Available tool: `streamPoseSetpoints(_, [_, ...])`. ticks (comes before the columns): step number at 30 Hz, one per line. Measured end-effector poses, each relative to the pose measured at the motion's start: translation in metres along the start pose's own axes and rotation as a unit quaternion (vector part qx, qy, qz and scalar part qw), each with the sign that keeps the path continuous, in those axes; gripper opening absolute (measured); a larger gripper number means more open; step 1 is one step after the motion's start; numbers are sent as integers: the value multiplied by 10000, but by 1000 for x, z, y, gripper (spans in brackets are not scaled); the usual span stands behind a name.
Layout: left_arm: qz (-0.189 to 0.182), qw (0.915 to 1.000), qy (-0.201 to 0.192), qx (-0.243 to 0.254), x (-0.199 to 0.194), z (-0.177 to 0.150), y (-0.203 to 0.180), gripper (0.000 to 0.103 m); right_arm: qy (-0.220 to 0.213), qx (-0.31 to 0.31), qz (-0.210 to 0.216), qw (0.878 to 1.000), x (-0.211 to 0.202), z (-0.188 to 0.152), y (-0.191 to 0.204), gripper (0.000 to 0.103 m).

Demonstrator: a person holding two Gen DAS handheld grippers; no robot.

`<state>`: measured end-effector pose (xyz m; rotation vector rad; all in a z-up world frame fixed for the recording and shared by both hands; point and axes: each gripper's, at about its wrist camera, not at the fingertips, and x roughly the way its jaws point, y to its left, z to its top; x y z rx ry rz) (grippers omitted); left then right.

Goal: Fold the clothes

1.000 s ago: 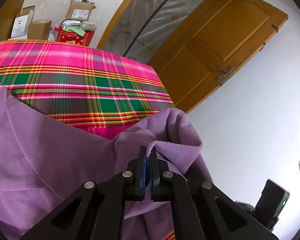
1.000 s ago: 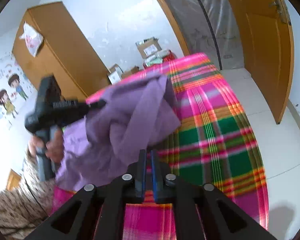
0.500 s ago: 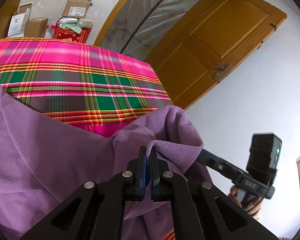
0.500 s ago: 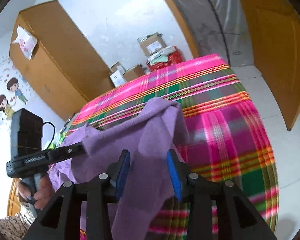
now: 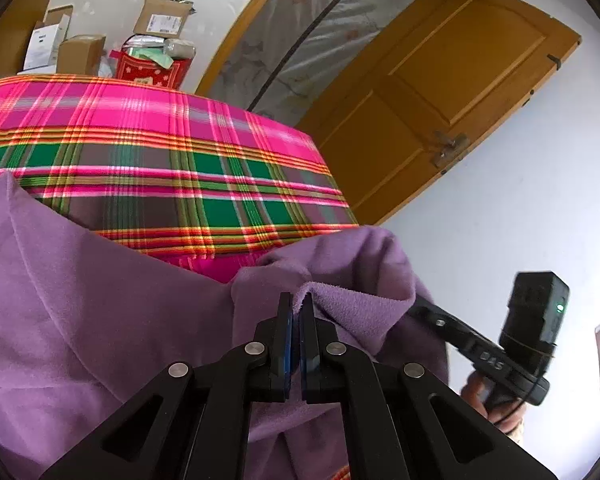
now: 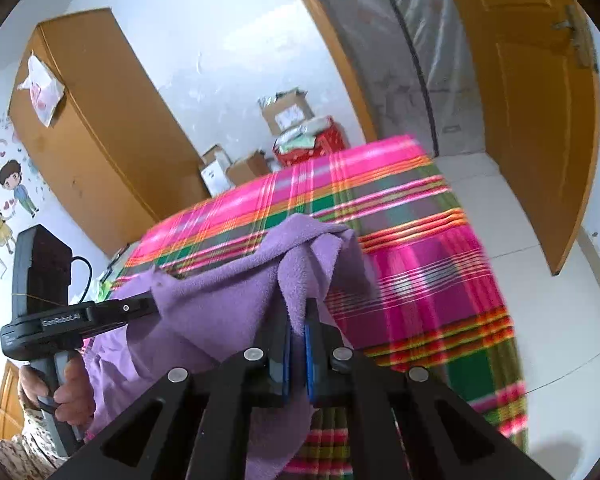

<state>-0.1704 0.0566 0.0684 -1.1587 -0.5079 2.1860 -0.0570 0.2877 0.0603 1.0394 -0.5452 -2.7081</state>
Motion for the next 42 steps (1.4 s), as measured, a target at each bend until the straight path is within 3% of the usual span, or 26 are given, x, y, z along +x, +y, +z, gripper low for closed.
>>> streamPoseSetpoints(19, [-42, 9999, 132, 103, 21, 4, -25, 2, -656, 818, -635, 9925, -79, -42, -48, 5])
streamPoseSetpoints(34, [-111, 9995, 275, 55, 29, 3, -28, 2, -798, 1381, -1262, 9791, -96, -76, -79, 6])
streamPoseSetpoints(38, [-37, 9996, 254, 139, 21, 0, -27, 15, -712, 1361, -1394, 9782, -89, -78, -82, 6])
streamPoseSetpoints(40, [-51, 9998, 214, 32, 12, 0, -21, 27, -698, 1370, -1467, 9772, -87, -79, -84, 6])
streamPoseSetpoints(42, [0, 9999, 141, -13, -2, -4, -16, 27, -686, 1451, -1514, 9754, -85, -79, -87, 6])
